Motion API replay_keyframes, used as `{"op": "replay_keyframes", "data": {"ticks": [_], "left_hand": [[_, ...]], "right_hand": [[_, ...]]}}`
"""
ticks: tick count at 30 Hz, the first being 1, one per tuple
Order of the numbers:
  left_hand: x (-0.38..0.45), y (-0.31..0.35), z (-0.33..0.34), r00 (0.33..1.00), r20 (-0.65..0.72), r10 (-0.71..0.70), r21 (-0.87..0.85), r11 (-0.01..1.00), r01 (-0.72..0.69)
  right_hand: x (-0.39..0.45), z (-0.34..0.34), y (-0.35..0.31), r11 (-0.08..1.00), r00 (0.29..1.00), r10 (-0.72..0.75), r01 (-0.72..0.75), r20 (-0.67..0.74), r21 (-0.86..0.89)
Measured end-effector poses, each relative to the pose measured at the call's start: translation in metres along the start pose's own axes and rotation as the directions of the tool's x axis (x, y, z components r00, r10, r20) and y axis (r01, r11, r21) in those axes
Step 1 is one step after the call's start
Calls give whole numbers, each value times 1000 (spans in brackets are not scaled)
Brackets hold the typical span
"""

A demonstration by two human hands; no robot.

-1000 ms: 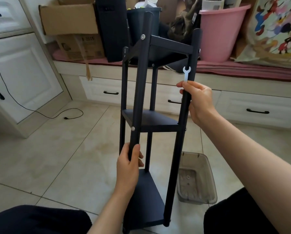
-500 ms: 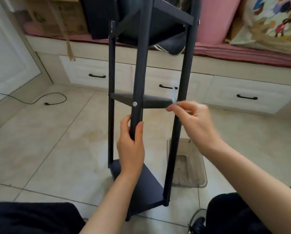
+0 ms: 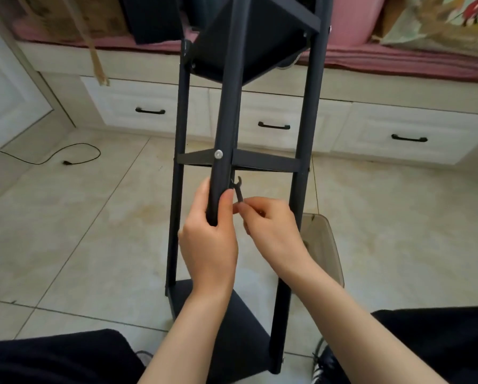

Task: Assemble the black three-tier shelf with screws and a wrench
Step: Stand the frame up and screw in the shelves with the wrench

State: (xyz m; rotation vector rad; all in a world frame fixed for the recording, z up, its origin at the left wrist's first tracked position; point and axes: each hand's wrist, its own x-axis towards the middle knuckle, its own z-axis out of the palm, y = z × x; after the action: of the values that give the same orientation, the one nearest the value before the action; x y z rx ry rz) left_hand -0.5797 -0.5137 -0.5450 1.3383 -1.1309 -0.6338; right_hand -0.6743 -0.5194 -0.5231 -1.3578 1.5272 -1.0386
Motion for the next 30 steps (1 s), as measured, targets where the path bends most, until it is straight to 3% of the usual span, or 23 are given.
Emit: {"op": "replay_keyframes", "data": {"ticks": [4,20,30], "left_hand": [[-2,4,-5,999,-10,-35,21,999,35],[3,6,-24,991,16,-136,-100,986,137],[10,7,-31,990,45,-136,-163,976,142]], "right_hand": [[2,0,-1,999,999,-1,3,-32,51],[12,15,-25,996,999,-12,7,53,84],[14,35,-23,995,998,-32,36,-45,89]]}}
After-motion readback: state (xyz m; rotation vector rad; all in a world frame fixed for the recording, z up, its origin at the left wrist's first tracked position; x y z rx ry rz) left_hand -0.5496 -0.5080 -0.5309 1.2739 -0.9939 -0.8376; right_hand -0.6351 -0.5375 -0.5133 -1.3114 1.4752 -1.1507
